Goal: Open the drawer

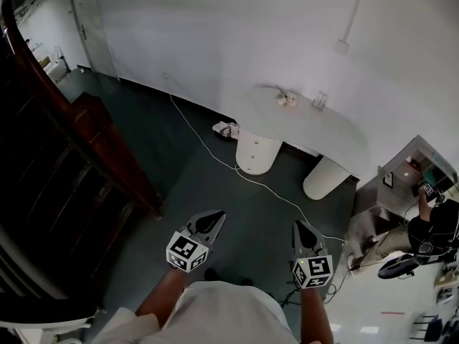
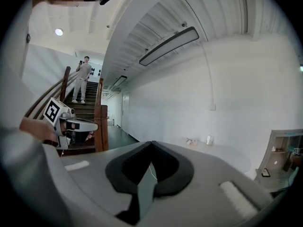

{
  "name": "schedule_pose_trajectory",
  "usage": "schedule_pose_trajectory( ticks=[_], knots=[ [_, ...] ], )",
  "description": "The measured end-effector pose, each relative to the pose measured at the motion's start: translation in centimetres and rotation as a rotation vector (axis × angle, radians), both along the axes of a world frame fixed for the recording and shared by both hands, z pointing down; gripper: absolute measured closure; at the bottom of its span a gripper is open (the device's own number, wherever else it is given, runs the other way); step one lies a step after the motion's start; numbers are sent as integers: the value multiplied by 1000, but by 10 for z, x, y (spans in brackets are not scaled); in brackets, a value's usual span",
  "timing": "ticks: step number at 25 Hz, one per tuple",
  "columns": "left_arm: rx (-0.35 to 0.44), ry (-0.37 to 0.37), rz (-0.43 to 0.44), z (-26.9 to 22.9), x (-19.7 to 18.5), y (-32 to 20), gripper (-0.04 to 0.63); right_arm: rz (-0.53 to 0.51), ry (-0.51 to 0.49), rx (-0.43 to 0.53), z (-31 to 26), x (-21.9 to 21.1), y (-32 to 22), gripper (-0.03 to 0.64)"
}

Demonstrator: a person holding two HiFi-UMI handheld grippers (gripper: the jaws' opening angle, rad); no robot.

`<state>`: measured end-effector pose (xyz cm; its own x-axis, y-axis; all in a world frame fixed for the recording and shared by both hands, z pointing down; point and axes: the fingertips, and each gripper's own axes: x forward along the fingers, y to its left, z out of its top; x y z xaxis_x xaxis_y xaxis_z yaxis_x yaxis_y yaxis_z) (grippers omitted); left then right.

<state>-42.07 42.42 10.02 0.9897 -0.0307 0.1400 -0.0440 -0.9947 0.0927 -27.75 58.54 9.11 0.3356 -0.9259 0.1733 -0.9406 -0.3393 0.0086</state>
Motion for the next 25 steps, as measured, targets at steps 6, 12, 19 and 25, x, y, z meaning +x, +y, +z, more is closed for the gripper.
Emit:
schedule_pose_trajectory(
  ticks=[6,12,19,25],
  knots=[
    [-6,-17,30,9,-4,-15,592,22,2,-5,5,-10,-15,606],
    [-13,-35,61,19,-10,-29,592,60,-9,-7,10,-20,-27,606],
    [-5,-48,97,27,-18,-44,591,93,-12,-10,19,-31,-40,606],
    [-3,-53,123,28,-15,-51,592,112,-15,-6,20,-34,-44,606]
  ],
)
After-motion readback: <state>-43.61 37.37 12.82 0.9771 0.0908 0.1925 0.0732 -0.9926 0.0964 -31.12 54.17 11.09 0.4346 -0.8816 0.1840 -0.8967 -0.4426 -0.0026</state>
